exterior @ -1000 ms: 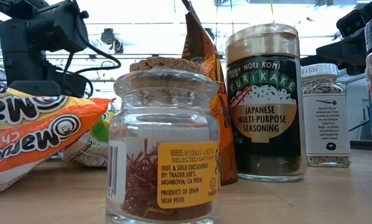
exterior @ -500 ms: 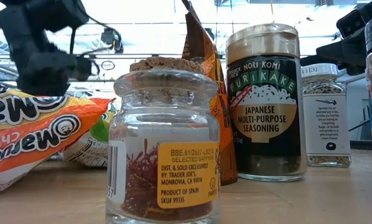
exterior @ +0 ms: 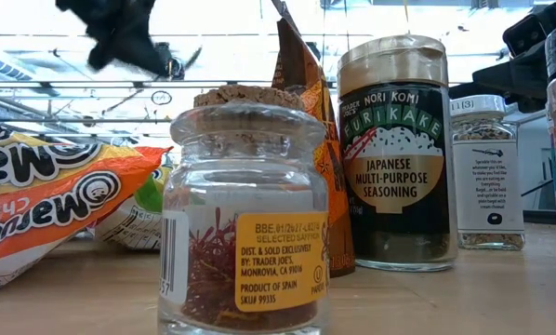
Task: Pick & Place Food Item
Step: Put the black spoon into the top left transparent bin
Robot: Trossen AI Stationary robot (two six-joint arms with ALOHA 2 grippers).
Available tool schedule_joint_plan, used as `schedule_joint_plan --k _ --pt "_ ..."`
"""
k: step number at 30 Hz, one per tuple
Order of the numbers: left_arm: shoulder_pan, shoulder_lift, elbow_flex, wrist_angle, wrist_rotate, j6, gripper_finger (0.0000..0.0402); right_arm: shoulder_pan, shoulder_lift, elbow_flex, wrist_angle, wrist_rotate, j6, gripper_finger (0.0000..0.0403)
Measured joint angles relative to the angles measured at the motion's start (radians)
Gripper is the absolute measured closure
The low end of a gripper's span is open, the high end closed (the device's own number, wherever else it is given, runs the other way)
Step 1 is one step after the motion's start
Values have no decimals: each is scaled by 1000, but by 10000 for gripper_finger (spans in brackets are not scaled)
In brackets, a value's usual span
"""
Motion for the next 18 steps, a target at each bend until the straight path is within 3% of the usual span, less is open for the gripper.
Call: schedule_joint_plan --k 4,7,11,18 --pt "49 1 96 2 -149 139 394 0 0 0 0 0 0 187" --pt "128 -11 136 12 -189 230 396 0 0 0 0 0 0 187" --pt "288 -58 123 9 -121 269 393 0 0 0 0 0 0 184" --pt "614 -110 -13 68 49 249 393 0 0 0 0 0 0 187"
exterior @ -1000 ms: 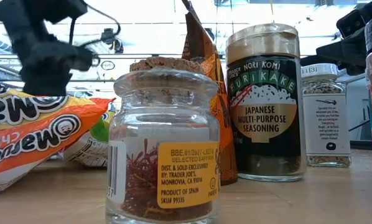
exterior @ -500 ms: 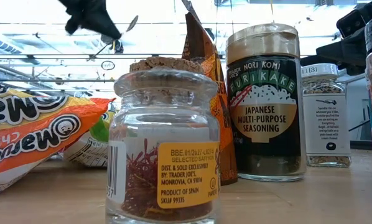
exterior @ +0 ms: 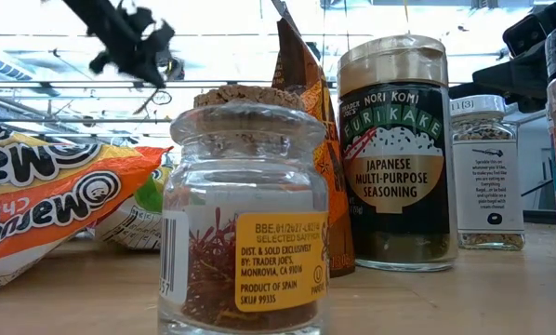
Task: Pick & Place Food Item
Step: Put the black spoon into the top left transparent bin
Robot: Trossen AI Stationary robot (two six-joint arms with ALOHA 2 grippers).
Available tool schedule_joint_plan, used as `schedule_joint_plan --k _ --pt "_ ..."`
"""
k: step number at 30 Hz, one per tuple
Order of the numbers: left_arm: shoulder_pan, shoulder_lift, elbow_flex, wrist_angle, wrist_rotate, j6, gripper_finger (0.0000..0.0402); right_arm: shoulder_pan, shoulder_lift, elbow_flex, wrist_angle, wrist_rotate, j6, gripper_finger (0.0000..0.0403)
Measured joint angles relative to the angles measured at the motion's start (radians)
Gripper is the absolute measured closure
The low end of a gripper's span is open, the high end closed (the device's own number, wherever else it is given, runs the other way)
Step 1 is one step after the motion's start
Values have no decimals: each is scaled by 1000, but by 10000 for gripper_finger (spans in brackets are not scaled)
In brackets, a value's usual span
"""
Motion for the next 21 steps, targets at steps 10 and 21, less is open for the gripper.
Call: schedule_joint_plan --k 10,21 --pt "336 113 -215 256 280 -36 391 0 0 0 0 0 0 185" --pt "427 310 -234 259 296 -9 391 0 0 0 0 0 0 184"
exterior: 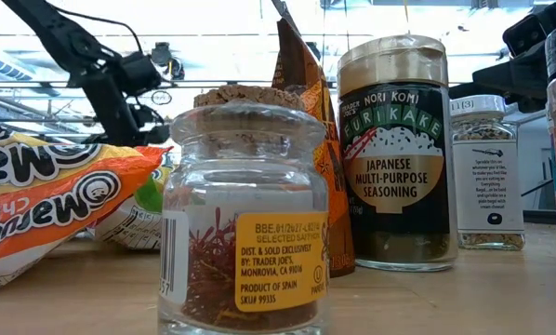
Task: Pick & Place Food Item
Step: Put the black spoon into the top left transparent bin, then put the blue patterned spoon into the top left transparent bin
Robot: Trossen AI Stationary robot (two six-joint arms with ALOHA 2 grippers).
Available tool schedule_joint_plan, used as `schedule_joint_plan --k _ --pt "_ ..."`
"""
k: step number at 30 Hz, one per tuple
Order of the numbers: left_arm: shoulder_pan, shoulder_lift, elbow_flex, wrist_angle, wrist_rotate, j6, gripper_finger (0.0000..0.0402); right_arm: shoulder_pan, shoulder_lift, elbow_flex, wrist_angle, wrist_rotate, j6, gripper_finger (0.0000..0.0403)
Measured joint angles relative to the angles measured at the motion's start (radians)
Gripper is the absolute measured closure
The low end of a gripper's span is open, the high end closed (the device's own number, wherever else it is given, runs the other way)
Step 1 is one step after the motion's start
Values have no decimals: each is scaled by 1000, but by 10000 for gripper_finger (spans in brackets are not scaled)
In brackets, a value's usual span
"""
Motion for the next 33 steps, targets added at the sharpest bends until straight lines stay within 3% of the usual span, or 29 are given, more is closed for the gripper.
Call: schedule_joint_plan --k 17,26,30,33 --pt "59 151 0 -7 20 -27 378 0 0 0 0 0 0 186" --pt "59 132 0 -30 28 -8 254 0 0 0 0 0 0 184" --pt "59 83 23 -65 102 94 206 0 0 0 0 0 0 186" --pt "51 4 40 -92 153 76 185 0 0 0 0 0 0 187"
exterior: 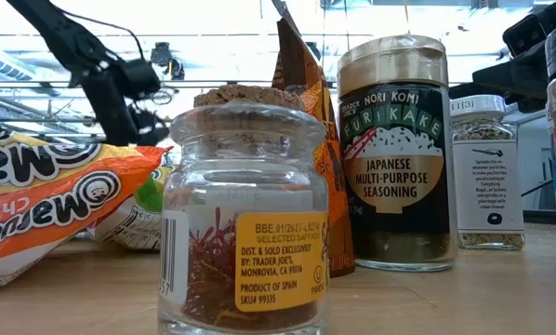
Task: Pick & Place Food Item
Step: Put the blue patterned spoon into the top left transparent bin
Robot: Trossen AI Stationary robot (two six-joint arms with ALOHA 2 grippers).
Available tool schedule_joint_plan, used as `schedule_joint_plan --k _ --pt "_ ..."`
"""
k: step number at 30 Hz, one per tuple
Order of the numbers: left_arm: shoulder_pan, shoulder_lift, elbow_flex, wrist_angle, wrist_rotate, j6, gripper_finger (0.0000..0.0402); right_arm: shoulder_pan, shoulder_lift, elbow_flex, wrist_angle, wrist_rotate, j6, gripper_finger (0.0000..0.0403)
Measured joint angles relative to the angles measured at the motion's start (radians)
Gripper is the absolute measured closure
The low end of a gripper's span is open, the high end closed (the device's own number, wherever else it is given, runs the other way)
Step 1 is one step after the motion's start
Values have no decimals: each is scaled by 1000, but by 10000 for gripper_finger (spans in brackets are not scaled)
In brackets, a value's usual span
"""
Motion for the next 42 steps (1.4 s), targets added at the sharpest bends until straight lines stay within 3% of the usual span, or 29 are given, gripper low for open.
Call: schedule_joint_plan --k 6,10,17,22,28,42 --pt "-104 -219 4 -1 68 1 175 0 0 0 0 0 0 184" --pt "-236 -350 4 21 102 7 174 0 0 0 0 0 0 186" --pt "-548 -403 -1 57 115 70 174 0 0 0 0 0 0 185" --pt "-718 -341 -2 35 109 58 174 0 0 0 0 0 0 185" --pt "-835 -217 -2 34 108 65 174 0 0 0 0 0 0 187" --pt "-885 110 -2 12 17 135 174 0 0 0 0 0 0 186"
